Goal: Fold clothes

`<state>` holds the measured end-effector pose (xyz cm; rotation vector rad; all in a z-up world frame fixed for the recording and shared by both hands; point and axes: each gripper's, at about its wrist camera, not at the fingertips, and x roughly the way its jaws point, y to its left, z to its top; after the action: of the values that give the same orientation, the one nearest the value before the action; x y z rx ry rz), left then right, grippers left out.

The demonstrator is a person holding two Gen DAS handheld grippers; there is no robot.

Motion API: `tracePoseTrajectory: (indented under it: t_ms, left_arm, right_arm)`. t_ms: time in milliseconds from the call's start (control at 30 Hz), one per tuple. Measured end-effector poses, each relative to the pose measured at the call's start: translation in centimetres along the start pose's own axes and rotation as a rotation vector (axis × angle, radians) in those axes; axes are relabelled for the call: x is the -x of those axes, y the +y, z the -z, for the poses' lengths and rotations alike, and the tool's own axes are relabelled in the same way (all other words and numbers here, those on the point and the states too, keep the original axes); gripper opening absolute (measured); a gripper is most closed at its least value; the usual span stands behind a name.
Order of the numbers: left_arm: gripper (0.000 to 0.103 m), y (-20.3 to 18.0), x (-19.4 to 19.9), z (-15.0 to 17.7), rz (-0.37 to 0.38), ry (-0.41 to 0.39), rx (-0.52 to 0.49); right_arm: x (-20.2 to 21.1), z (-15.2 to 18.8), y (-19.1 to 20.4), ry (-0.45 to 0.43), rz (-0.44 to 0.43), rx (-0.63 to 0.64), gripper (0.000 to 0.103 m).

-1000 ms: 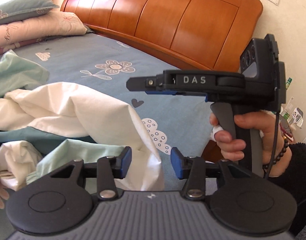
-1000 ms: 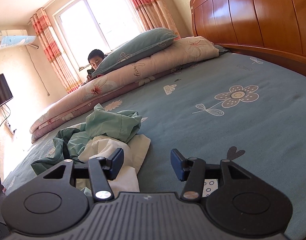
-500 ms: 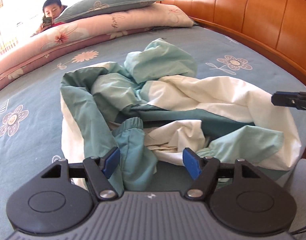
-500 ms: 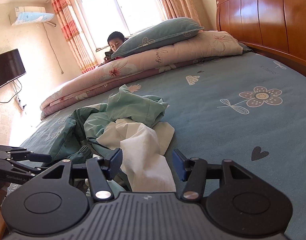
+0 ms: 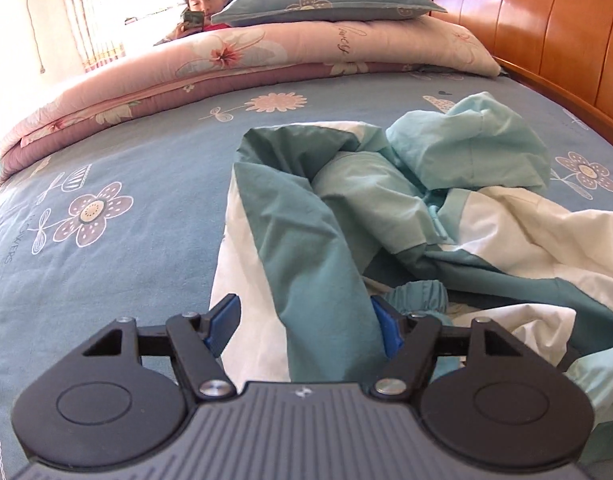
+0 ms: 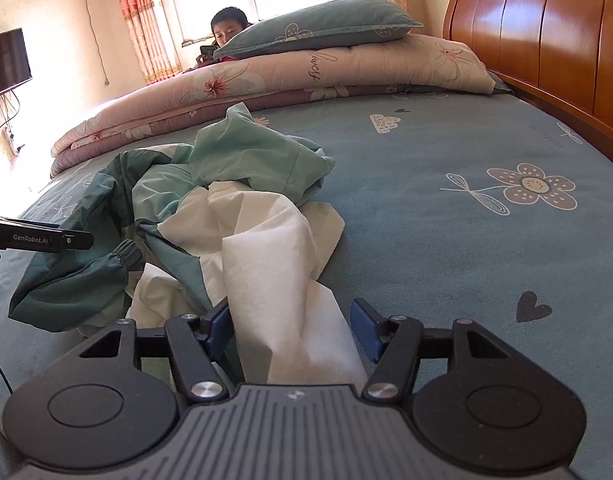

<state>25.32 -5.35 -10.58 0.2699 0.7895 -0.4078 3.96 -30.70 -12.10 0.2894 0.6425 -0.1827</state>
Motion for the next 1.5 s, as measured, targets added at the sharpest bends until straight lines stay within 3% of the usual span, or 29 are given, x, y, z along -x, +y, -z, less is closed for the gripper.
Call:
tracePoseTrajectory:
  t_ms: [33,67,100,133,167,200,333,533,767,1033,1300,1500]
  left_arm:
    - [0.068,0.5,-0.5,0.2,0.016,0.028,0.022]
    - [0.059,0.8,-0.9,0.5,0.033,0.053,0.038]
    - [0.029,1.2,-1.3,0.7,0.045,0.074,0.053]
    - [0.017,1.5,-1.4,0.8,0.043,0.083,0.067]
    - [0.012,1.7,-1.4,0.9,0.032,0.084,0.082]
    - [0.008,2.0,-1.3,1.0,0.025,0.081,0.09]
    - [0.005,3.2,0.1,0.8,-0.038,0.05,0.067]
    - [0.003,7.1,3.4,0.1,-0.159,0.001,0.055]
    - [0.004,10.6,7.1,0.4,-0.193,-0.014,0.06]
    - [0.006,9.7,10.0,1.8,-0.145,-0.055,0.014]
    - [0.006,8.7,9.8,1.4,-0.129,-0.072,-0.006]
    - [0.006,8.0,7.9,1.4,-0.13,-0.05,-0.02]
  right_arm:
    - [-0.3,0.1,-0.2,0.01,0.002,-0.001,0.066]
    - [-0.7,0.2,-0.4,0.023,0.0,-0.005,0.066]
    - [-1.1,0.3,-0.5,0.039,-0.008,-0.008,0.066]
    - [-1.5,0.2,-0.7,0.058,-0.02,-0.011,0.063]
    - [-1.8,0.2,-0.8,0.079,-0.039,-0.014,0.059]
    - [-2.0,0.1,-0.8,0.096,-0.056,-0.011,0.047]
    - [-1.8,-0.1,-0.7,0.117,-0.068,0.037,0.026]
    - [0.4,-1.5,-0.1,0.075,-0.046,0.148,0.013]
    - [2.7,-4.2,-1.1,0.015,0.133,0.278,0.013]
    - [4.6,-7.7,-6.2,-0.038,0.294,0.216,0.013]
    - [4.6,-11.9,-10.0,-0.099,0.478,0.227,0.013]
    - [1.7,-13.5,-12.5,-0.129,0.637,0.192,0.018]
